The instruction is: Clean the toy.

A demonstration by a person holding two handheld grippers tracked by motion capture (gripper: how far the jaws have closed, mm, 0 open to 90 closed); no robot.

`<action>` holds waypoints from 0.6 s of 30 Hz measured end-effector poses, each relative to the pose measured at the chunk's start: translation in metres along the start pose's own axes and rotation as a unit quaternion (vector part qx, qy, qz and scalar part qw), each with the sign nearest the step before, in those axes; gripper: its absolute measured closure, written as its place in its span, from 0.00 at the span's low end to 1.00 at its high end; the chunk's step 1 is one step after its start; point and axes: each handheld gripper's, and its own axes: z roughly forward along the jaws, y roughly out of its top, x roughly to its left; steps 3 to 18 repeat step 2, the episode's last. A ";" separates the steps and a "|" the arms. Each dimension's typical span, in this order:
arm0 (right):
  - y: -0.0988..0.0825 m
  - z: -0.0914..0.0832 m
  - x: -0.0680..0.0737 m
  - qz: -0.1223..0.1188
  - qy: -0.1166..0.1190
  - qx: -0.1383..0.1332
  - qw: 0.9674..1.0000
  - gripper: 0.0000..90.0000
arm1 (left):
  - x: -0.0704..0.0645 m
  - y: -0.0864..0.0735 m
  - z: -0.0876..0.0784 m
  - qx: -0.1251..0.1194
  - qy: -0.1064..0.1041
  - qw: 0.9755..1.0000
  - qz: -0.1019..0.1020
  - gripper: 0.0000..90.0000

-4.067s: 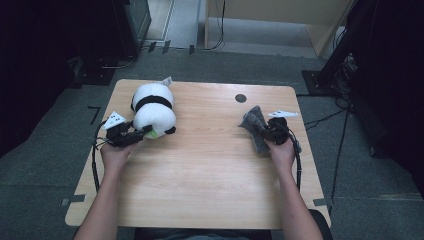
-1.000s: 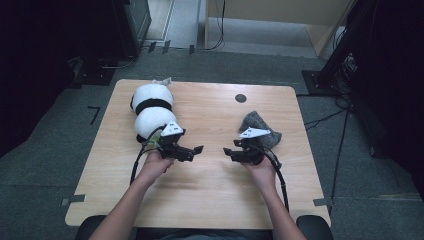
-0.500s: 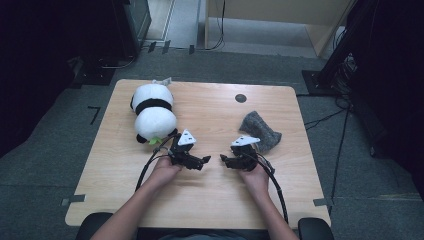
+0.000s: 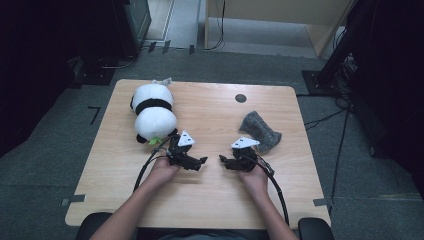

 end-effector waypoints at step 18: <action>0.000 0.000 0.000 0.000 0.000 0.000 1.000 0.36 | 0.000 0.000 0.001 0.001 0.001 1.000 0.002 0.00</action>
